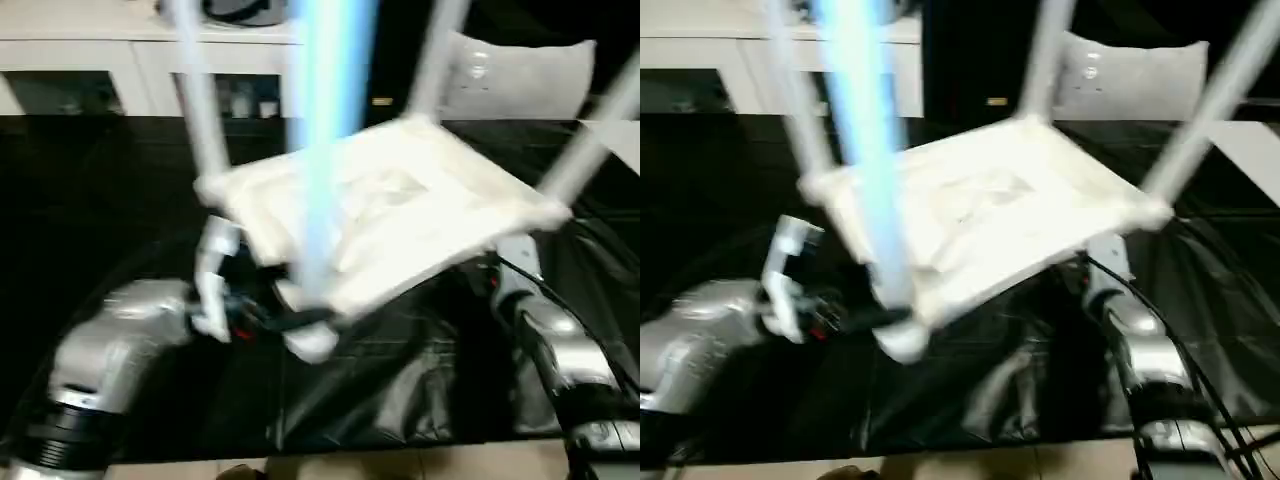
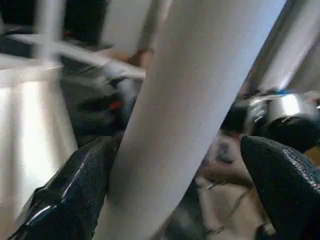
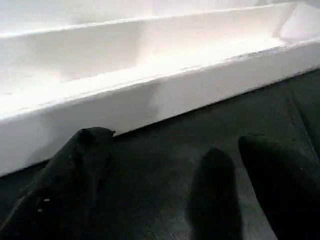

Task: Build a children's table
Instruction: Rotate table base

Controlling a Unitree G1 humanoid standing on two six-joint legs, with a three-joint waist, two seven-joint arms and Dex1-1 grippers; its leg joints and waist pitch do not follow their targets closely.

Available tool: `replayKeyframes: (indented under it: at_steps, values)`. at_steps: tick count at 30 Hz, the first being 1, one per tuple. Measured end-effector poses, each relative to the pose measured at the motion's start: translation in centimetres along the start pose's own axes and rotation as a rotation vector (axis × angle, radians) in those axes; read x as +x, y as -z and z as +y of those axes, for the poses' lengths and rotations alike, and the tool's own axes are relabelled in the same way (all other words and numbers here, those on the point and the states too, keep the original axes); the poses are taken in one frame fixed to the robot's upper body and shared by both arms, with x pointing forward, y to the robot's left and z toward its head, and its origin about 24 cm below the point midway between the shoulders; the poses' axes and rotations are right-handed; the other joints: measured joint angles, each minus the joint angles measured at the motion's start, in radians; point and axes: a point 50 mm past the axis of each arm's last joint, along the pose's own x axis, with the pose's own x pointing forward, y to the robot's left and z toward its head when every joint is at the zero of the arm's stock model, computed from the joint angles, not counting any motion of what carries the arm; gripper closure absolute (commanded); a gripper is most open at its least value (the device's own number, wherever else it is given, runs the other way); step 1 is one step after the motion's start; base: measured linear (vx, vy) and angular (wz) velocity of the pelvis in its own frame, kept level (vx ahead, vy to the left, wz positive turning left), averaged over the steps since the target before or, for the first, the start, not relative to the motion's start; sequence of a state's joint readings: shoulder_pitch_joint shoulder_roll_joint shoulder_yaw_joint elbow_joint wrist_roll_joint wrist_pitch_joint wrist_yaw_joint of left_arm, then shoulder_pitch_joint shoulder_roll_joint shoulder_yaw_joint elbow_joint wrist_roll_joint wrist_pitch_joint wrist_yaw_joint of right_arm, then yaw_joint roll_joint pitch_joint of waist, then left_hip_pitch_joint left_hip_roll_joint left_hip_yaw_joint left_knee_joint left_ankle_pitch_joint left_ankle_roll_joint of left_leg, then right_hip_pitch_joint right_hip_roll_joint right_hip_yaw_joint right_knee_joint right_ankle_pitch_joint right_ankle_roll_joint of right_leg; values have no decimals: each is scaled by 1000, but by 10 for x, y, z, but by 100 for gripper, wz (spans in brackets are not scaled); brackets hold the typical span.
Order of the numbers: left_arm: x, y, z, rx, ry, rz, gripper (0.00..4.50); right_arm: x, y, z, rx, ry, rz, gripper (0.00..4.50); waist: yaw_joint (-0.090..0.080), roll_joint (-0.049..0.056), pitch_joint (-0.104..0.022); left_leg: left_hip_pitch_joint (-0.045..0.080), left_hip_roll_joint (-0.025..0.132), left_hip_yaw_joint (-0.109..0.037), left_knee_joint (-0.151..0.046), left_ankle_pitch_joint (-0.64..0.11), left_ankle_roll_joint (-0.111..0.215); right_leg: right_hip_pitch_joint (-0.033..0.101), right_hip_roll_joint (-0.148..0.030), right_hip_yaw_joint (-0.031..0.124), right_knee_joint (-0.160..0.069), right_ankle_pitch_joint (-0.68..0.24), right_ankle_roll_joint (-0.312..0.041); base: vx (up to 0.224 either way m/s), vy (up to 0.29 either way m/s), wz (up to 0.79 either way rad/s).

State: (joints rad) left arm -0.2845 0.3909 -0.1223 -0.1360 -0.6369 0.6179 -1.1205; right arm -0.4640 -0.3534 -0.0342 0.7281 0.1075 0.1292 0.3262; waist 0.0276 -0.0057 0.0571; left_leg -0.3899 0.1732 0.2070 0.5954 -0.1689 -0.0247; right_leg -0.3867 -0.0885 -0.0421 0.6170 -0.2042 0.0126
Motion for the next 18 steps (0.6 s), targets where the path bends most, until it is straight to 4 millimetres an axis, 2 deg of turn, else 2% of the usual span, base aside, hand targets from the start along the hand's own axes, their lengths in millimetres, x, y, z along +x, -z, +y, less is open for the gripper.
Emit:
replayKeyframes:
  at_steps: [8, 12, 18]
  values:
    - [42, -15, -15, -35, 162, -93, 3, 13, -7, 25, -49, -102, -33, 0, 3, -6, 0, 0, 2, 0, 0, 0, 0, 0, 3, 0, -1, 0, 0, 0, 0, 0]
    - [52, -14, -19, -58, 189, -109, 3, 14, -5, 32, -49, -135, -34, 0, 7, -6, 1, -1, 2, 0, 1, 0, 0, 0, 3, 0, -1, 0, 0, 0, 0, 0]
    - [72, -14, -19, -52, 166, -119, 3, 20, -5, 47, -54, -176, -32, 0, 1, -8, 1, 0, 3, 0, 4, 0, 0, 1, 2, 1, 0, 1, -2, 0, 0, 0]
